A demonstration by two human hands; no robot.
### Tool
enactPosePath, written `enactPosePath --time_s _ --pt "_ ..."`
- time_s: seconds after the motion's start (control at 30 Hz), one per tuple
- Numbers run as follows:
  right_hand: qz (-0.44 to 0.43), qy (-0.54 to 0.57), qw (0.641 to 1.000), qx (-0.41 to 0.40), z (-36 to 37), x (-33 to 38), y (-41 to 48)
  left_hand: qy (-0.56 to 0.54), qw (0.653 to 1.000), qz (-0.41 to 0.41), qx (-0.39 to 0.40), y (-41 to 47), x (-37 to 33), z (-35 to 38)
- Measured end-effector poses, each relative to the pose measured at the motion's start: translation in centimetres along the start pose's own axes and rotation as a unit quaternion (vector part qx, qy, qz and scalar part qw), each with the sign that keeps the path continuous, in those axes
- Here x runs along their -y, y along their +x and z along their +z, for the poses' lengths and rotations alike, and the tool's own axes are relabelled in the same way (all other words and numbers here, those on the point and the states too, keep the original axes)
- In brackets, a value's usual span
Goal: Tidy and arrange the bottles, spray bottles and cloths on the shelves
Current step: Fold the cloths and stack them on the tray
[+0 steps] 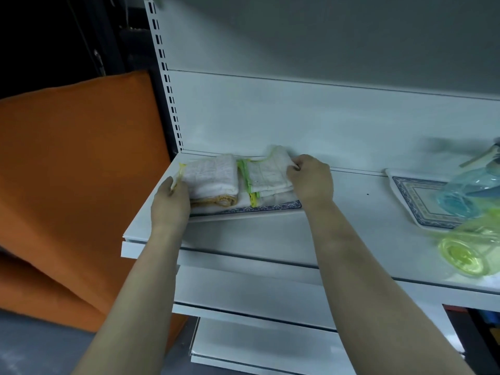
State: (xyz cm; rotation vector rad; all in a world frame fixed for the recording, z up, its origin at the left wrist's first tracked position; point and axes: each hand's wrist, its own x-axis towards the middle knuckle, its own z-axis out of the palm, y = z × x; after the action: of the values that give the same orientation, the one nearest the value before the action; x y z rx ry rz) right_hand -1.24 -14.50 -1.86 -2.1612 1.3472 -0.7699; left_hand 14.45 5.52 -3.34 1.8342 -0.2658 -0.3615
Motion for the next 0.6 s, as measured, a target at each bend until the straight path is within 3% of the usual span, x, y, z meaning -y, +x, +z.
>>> enactPosePath --time_s 0.1,0.23,0.33,0.6 --pt "0.056 -0.049 0.997 0.016 -0.1 -0.4 -0.1 -0.014 1.0 -0.008 0.0 0.3 0.0 0.1" --pt "0.132 0.072 0.986 0.073 -0.7 -1.3 -1.2 -0.04 0.999 -0.009 0.0 0.3 -0.5 0.8" --pt "0.137 0.094 0.985 0.042 -0.9 -1.7 -1.7 -0.057 0.998 -0.018 0.016 0.3 -0.9 1.6" --pt "0.132 0.027 0.99 -0.041 -2.0 -4.5 -2.3 -0.06 0.995 -0.012 0.079 0.2 -1.7 5.4"
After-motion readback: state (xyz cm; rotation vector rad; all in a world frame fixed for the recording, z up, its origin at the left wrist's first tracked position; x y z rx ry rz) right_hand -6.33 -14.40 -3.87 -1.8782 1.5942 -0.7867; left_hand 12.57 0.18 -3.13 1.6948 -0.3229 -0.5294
